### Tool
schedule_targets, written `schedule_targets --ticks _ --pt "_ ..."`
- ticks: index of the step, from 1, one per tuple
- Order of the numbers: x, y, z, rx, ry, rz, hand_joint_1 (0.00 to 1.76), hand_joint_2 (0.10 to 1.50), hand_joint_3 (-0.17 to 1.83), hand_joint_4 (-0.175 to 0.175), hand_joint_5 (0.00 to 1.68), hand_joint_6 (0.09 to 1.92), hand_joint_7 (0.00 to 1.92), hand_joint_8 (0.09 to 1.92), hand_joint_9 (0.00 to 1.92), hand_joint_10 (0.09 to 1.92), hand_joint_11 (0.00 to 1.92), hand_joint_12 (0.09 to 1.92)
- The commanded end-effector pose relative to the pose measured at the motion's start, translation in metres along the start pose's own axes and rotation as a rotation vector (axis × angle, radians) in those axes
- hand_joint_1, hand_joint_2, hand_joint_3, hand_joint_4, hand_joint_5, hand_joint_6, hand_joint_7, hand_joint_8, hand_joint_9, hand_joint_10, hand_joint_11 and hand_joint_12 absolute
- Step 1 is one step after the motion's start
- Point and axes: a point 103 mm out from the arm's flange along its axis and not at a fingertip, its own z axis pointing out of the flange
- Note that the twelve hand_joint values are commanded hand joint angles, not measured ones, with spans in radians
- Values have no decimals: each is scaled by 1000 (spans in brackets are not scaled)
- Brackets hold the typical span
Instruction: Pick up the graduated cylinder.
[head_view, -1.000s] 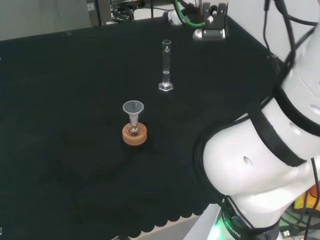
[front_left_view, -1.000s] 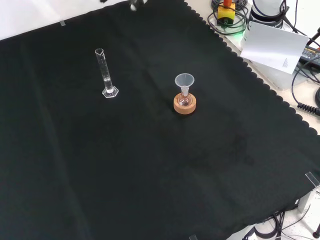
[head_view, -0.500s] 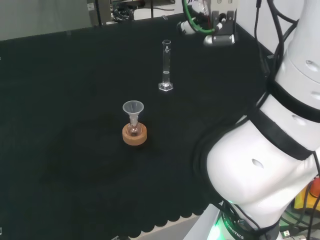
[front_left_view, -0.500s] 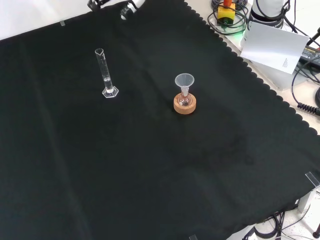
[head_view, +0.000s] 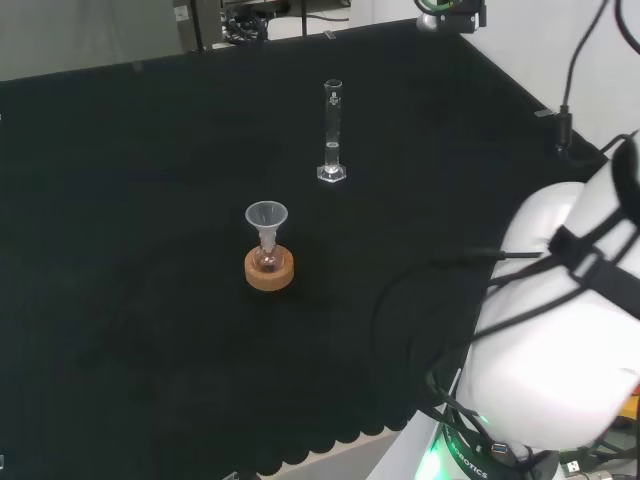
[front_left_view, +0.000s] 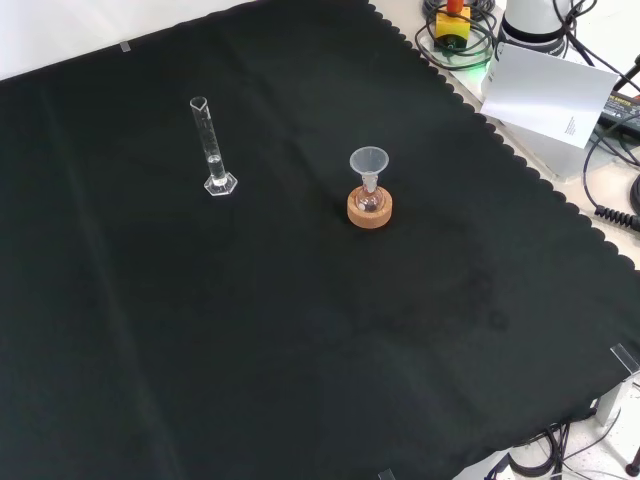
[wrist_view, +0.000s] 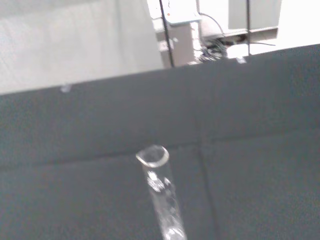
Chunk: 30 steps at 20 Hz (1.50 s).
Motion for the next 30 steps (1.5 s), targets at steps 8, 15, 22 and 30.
schedule_targets --ticks 8,15,22,30 --pt "-17 45 211 136 367 -65 668 1151 -175 -45 301 87 167 617 365 662 154 1381" --pt "-32 46 217 55 469 -102 743 1110 -175 -47 323 87 181 622 398 646 180 1372" --pt "-41 45 222 51 543 -134 761 1094 -175 -44 327 87 166 613 395 631 191 1366" --pt "-37 42 243 84 653 -230 858 1048 -175 -39 369 87 255 625 486 607 244 1350"
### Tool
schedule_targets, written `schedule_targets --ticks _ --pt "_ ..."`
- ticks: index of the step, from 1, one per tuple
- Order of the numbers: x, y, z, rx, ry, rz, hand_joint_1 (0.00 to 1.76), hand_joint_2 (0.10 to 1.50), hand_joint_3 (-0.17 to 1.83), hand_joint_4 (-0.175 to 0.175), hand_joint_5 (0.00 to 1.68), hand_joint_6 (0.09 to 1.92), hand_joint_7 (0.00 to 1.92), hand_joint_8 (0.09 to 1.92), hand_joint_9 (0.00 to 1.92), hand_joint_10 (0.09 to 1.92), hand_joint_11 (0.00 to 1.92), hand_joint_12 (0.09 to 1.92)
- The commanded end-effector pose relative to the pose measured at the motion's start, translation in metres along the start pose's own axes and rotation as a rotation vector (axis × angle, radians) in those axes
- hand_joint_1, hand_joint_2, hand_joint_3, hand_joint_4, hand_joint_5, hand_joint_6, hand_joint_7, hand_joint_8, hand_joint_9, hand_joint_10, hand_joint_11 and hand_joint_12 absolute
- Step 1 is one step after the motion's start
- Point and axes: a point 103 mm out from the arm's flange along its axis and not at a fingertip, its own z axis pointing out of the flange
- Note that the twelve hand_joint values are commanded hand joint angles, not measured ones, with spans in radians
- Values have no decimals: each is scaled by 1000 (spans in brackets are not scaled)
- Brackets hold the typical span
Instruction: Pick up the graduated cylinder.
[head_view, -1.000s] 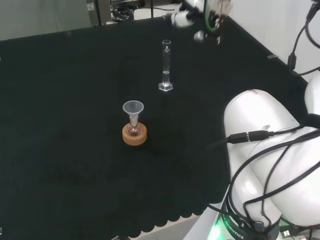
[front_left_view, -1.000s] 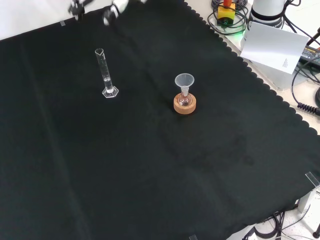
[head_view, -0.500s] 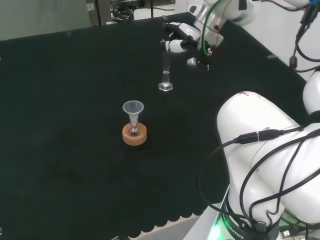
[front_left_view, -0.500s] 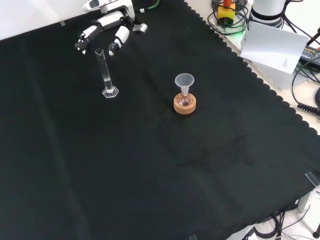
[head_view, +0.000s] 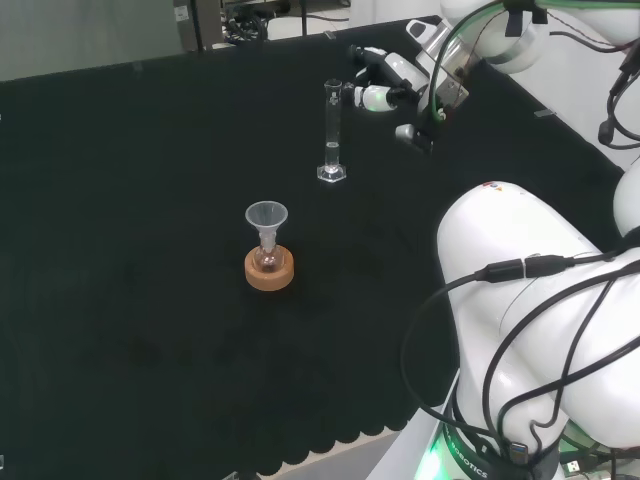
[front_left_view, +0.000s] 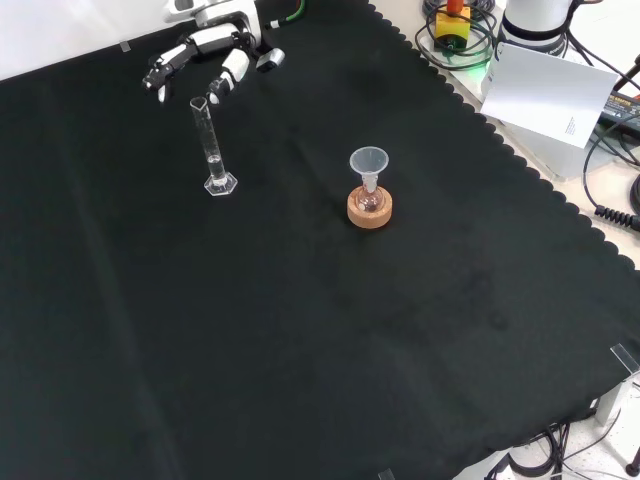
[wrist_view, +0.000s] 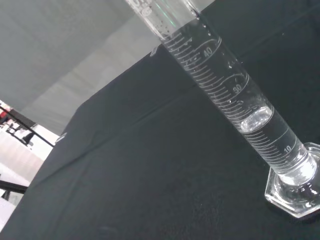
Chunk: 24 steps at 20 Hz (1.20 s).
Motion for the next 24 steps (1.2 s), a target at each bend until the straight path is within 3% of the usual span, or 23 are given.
schedule_targets --ticks 1,6,15,24 --pt "-5 -3 19 35 113 -95 862 1045 -175 -39 374 87 261 626 494 606 251 1350" --pt "-3 -8 31 46 139 -148 869 1038 -175 -37 390 87 279 616 525 582 283 1338" --pt "-12 -11 55 71 178 -145 960 1019 -175 -40 449 87 320 619 529 571 303 1331" --pt "-17 -6 67 51 261 -145 1008 1026 -175 -42 462 87 333 595 560 549 338 1306"
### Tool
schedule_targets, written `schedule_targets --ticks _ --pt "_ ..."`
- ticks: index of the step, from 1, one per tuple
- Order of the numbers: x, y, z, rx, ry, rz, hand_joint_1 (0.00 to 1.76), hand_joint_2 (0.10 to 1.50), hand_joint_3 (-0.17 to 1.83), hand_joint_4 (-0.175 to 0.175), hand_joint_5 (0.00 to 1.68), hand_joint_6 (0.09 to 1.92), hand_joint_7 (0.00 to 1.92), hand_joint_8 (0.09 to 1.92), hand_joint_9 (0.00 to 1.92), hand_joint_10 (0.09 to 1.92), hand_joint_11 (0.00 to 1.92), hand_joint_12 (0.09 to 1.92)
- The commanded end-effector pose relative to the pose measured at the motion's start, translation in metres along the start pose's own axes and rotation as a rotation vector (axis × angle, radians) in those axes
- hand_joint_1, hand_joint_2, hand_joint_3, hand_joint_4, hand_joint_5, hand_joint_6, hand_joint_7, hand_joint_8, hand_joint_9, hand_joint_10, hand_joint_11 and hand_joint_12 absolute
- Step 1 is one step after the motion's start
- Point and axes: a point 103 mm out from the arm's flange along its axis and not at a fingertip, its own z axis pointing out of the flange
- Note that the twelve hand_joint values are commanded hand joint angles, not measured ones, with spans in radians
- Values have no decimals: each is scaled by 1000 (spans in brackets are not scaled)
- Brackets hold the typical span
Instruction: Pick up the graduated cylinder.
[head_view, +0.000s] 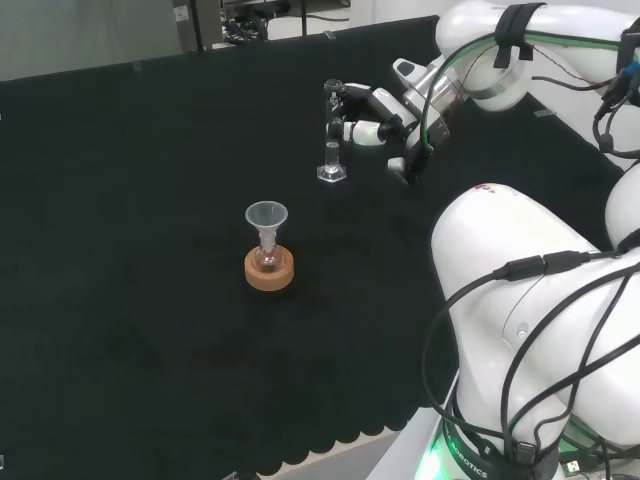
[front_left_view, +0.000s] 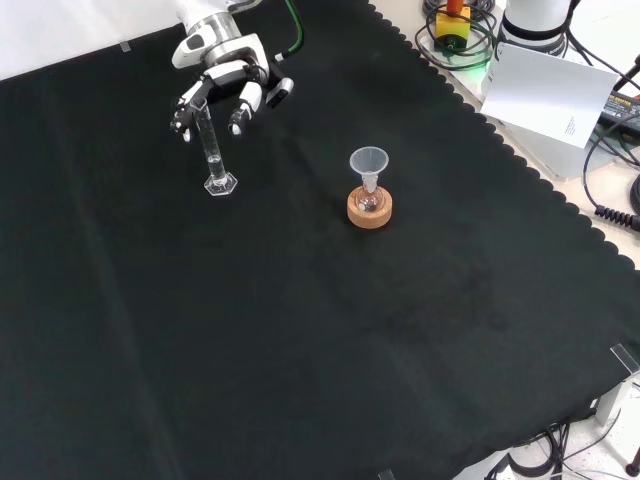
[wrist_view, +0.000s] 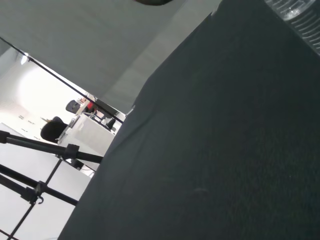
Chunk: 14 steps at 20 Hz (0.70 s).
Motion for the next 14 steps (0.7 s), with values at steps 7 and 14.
schedule_targets --ticks 7,14 --pt "-6 7 19 -23 74 -3 1023 1022 -175 -38 456 87 366 606 585 551 365 1304" --pt "-4 13 33 -39 71 3 1051 1025 -175 -28 532 87 461 591 662 527 417 1279"
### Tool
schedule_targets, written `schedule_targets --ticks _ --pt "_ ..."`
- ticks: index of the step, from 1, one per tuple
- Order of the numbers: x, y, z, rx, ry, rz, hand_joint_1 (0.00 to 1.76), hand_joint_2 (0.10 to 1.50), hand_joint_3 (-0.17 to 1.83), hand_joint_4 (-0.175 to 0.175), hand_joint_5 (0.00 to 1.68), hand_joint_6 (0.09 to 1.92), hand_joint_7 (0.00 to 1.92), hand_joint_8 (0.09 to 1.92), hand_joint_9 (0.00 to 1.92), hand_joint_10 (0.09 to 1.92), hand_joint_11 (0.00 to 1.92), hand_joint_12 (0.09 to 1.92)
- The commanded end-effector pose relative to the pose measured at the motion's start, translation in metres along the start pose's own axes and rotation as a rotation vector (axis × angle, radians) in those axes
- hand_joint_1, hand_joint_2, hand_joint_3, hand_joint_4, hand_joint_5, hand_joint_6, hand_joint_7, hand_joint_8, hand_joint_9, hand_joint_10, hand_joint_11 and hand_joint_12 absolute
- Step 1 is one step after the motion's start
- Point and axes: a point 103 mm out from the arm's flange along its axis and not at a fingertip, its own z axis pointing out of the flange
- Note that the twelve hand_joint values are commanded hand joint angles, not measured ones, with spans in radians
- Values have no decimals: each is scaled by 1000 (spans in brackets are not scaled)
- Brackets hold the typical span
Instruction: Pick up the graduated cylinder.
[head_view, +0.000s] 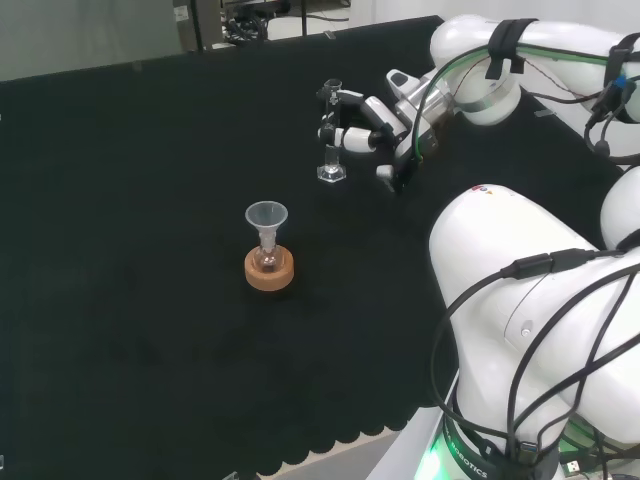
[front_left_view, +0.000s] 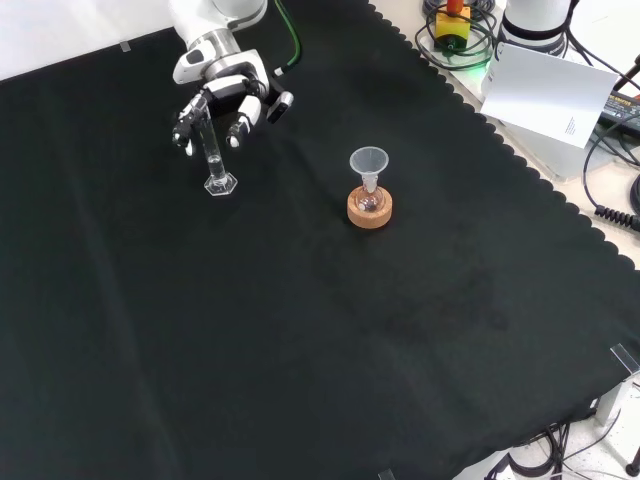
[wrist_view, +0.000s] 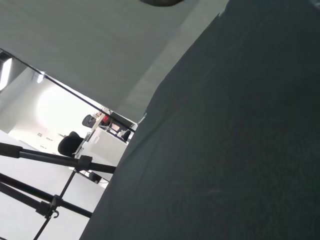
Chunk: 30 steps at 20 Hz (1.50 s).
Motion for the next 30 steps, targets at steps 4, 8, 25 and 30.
schedule_targets --ticks 4,8,25,30 --pt "4 4 11 -27 17 -3 1069 1048 -175 -25 615 98 514 575 725 497 503 1233" --pt "1 2 10 -39 26 7 1072 1072 -175 -25 669 145 552 562 784 461 582 1190" --pt "-3 10 7 -38 34 21 1078 1102 -175 -21 653 221 525 541 775 405 565 1185" --pt "-3 10 2 -58 41 25 1087 1107 -175 -18 679 244 525 544 776 405 567 1187"
